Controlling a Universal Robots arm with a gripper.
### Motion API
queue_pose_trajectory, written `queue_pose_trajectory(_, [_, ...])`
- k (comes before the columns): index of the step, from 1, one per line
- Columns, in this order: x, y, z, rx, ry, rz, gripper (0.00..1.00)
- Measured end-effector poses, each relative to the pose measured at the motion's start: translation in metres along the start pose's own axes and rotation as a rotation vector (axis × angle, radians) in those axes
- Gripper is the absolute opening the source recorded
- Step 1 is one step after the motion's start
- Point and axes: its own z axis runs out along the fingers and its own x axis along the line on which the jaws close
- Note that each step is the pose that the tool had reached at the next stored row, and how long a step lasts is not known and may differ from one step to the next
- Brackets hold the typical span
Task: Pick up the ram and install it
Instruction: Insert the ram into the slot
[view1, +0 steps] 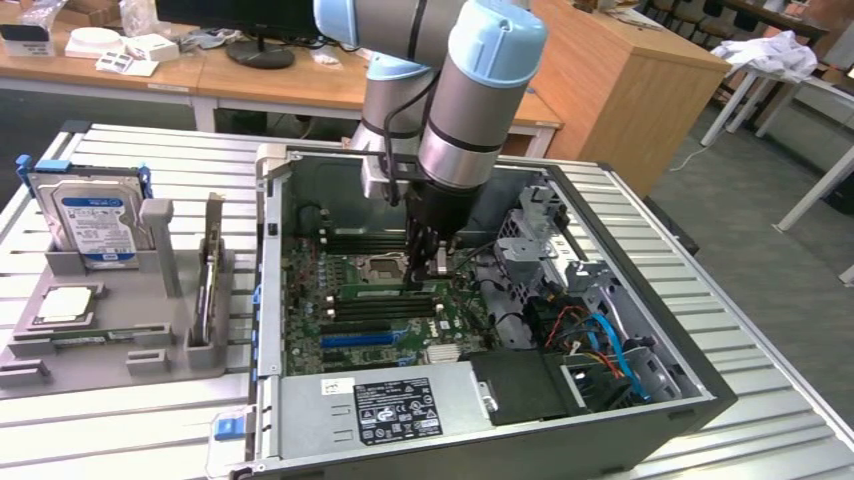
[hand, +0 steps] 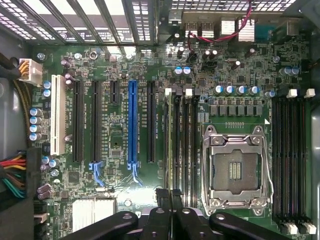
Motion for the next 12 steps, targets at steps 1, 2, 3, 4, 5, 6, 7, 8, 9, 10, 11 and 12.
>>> queue_pose_trajectory(1, [0.0000, 0.0000, 0.0000, 0.0000, -0.0001, 0.000, 0.12])
queue_pose_trajectory(2, [0.0000, 0.0000, 0.0001, 0.0001, -0.0001, 0.000, 0.12])
queue_pose_trajectory(3, [-0.0003, 0.0000, 0.0003, 0.0002, -0.0005, 0.000, 0.12])
queue_pose_trajectory(4, [-0.0010, 0.0001, 0.0005, 0.0002, -0.0005, 0.000, 0.12])
queue_pose_trajectory(5, [-0.0019, 0.0001, 0.0006, 0.0001, -0.0003, 0.000, 0.12])
queue_pose_trajectory(6, [-0.0027, 0.0000, 0.0007, 0.0001, -0.0002, 0.000, 0.12])
queue_pose_trajectory(7, [-0.0034, 0.0000, 0.0008, 0.0001, -0.0003, 0.000, 0.12])
queue_pose_trajectory(8, [-0.0034, 0.0000, 0.0009, 0.0001, -0.0003, 0.000, 0.12])
queue_pose_trajectory(9, [-0.0034, -0.0001, 0.0008, 0.0001, -0.0002, 0.000, 0.12])
queue_pose_trajectory(10, [-0.0034, 0.0000, 0.0009, 0.0001, -0.0002, 0.000, 0.12])
queue_pose_trajectory(11, [-0.0034, 0.0000, 0.0011, 0.0001, -0.0002, 0.000, 0.12])
queue_pose_trajectory(12, [-0.0035, 0.0000, 0.0017, 0.0001, -0.0004, 0.000, 0.12])
